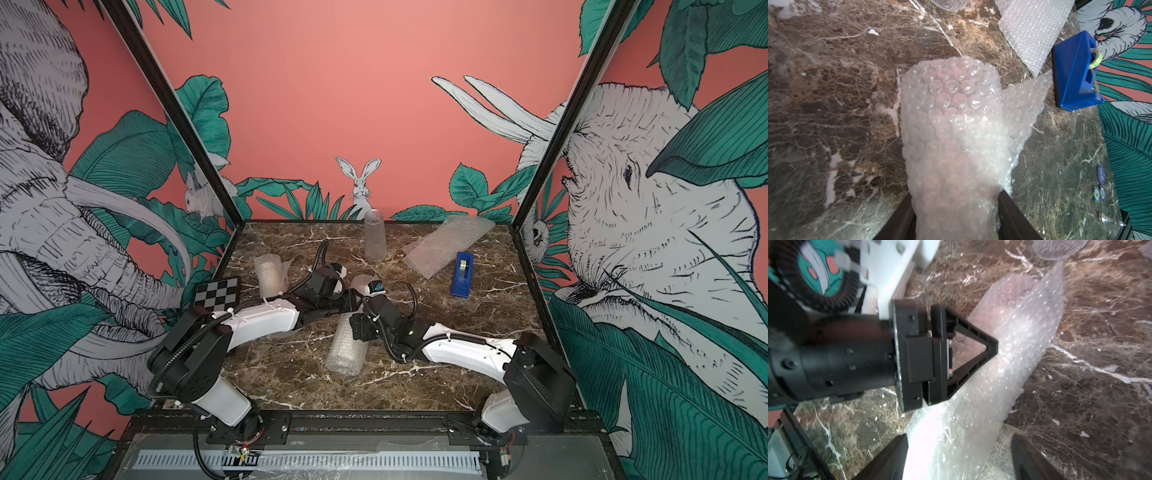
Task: Wrap vases in bubble wrap
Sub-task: Stick the tape on the bubble wrap.
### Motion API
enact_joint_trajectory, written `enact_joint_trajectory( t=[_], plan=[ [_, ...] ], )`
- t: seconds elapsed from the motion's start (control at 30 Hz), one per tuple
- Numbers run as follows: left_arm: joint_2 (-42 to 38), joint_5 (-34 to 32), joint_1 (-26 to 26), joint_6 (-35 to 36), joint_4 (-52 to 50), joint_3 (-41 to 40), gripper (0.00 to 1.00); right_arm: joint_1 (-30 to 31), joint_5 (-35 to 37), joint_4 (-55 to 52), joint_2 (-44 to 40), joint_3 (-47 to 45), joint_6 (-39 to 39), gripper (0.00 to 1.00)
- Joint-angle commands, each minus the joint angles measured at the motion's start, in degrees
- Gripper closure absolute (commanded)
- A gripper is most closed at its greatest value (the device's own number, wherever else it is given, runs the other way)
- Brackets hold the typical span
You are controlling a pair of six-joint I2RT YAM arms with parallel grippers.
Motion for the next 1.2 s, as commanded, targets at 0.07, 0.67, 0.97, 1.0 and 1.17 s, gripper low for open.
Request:
enact_joint_trajectory(
  t=[0.07, 0.67, 0.97, 1.0, 1.17],
  plan=[
    [1.6, -0.8, -0.4, -0.4, -6.1, -0.4, 0.78, 0.0, -3.0, 3.6, 3.6, -0.8, 2.7, 0.29],
    [1.2, -0.9, -0.4, -0.4, -6.0, -0.9, 0.78, -1.9, 0.0, 2.0, 1.8, -2.1, 1.2, 0.34],
    [1.4, -0.8, -0.4, -0.7, -5.9, -0.8, 0.78, -2.3, -2.4, 4.6, 6.2, 0.1, 0.7, 0.39],
    [1.3, -0.8, -0.4, -0.6, -5.9, -0.8, 0.78, -2.3, -3.3, 5.1, 7.2, 0.6, 0.8, 0.42],
    [1.2, -0.9, -0.4, -0.5, -6.4, -0.6, 0.78, -2.6, -6.3, 8.1, 10.9, 1.8, 0.6, 0.58]
  ],
)
